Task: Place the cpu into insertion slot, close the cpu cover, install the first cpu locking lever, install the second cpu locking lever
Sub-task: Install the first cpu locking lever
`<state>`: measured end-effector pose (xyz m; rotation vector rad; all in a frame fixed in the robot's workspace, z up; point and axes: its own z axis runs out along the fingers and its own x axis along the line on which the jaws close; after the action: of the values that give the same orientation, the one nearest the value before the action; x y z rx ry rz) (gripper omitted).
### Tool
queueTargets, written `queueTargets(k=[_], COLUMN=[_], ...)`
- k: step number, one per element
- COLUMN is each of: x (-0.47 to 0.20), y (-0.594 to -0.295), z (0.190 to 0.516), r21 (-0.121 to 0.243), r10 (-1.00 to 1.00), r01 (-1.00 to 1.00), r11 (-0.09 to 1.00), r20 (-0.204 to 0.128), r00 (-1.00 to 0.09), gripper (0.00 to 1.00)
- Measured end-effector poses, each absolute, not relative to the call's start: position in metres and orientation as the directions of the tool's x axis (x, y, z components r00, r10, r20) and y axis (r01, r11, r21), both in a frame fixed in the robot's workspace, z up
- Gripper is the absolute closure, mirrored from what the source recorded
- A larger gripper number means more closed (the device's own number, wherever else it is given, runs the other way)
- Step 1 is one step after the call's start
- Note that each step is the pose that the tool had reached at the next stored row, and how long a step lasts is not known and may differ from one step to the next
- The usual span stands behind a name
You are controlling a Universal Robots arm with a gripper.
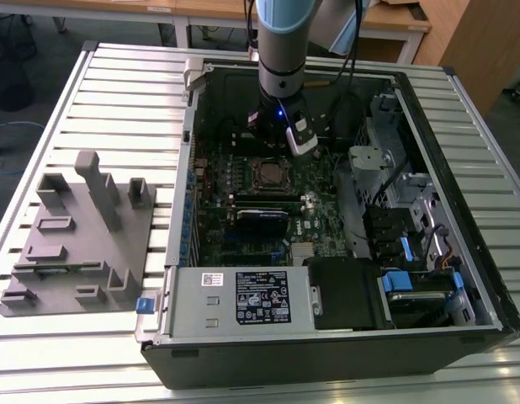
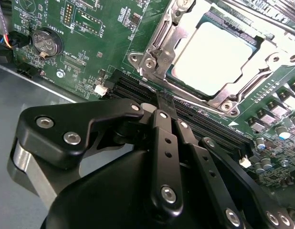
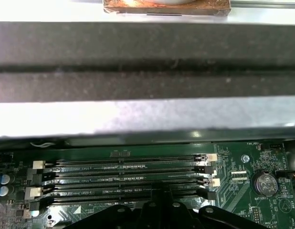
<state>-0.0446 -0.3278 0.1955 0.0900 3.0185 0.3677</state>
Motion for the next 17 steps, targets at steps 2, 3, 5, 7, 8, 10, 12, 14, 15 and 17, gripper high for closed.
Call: queueTargets(k=[2, 3, 5, 7, 8, 10, 12, 14, 15, 17], x=[-0.0445, -0.0446, -0.0446, -0.0448, -0.0451, -0.0461, -0.0472, -0.0479, -0.0481, -0.0482], y=[-0.3278, -0.3278, -0.3278, -0.3279, -0.328, -0.3281, -0.3281, -0.3281, -0.3281, -0.3281], z=[0.1953, 0.1952, 0.195, 0.1948, 0.1948, 0.1947, 0.1945, 0.1945, 0.1945, 0.1944], r21=[0.242, 0.242, 0.242, 0.243, 0.243, 0.243, 0.243, 0.243, 0.243, 0.243], r10=[0.073, 0.075, 0.076, 0.076, 0.076, 0.076, 0.076, 0.076, 0.076, 0.076], r01=[0.049, 0.05, 0.051, 0.052, 0.052, 0.051, 0.051, 0.05, 0.05, 0.05], r11=[0.969, 0.969, 0.969, 0.969, 0.969, 0.969, 0.969, 0.969, 0.969, 0.969], r20=[-0.092, -0.093, -0.093, -0.093, -0.093, -0.095, -0.097, -0.1, -0.1, -0.1], r00=[-0.993, -0.993, -0.993, -0.993, -0.993, -0.993, -0.992, -0.992, -0.992, -0.992], gripper=[0.9, 0.9, 0.9, 0.9, 0.9, 0.9, 0.9, 0.9, 0.9, 0.9])
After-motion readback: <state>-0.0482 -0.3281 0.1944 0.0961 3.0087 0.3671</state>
